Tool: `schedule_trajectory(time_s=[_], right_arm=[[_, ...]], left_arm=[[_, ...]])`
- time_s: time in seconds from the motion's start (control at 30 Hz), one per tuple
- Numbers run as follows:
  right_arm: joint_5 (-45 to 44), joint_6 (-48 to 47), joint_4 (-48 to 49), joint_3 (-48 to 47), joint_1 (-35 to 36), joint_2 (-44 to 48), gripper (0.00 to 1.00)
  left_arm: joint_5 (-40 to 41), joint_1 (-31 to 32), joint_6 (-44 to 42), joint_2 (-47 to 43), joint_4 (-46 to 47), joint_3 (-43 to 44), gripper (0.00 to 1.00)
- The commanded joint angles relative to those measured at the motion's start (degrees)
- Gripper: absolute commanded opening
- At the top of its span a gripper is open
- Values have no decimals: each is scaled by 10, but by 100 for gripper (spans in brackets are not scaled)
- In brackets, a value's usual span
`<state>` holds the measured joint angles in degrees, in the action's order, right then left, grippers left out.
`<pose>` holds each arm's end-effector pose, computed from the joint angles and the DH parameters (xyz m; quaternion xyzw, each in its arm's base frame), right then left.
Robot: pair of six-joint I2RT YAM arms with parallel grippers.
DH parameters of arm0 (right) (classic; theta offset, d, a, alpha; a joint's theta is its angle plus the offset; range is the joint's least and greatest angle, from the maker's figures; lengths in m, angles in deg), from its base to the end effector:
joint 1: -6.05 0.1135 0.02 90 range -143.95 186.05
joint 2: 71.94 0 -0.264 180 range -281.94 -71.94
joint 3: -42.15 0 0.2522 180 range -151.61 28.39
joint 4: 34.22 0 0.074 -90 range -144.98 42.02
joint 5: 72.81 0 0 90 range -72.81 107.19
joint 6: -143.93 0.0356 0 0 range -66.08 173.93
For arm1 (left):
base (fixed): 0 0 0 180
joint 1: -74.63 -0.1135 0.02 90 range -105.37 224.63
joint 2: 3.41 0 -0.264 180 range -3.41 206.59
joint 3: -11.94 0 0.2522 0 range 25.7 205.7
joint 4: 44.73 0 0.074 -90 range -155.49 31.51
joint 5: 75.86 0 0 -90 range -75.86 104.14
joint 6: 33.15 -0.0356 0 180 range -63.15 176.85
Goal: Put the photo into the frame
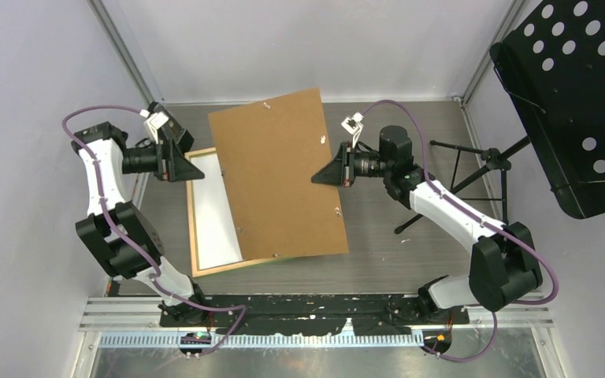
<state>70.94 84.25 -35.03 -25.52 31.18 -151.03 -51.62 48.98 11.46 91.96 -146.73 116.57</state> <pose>0.2686 0.1577 0.3027 -0.2520 0.7065 0.5720 0.3320 0.2749 0.0960 0.3284 0.1311 0.8294 -0.4534 0.2990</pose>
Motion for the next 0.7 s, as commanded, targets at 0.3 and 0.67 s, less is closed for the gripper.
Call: schedule_trajectory(time_s=[0.3, 0.67], right_arm=[[-57, 97, 68, -99, 16, -67, 5], [-68, 169, 83, -165, 41, -160, 6]], left_arm=[[42, -42, 121, -120, 73, -57, 97], [110, -42, 240, -190, 194, -109, 99]])
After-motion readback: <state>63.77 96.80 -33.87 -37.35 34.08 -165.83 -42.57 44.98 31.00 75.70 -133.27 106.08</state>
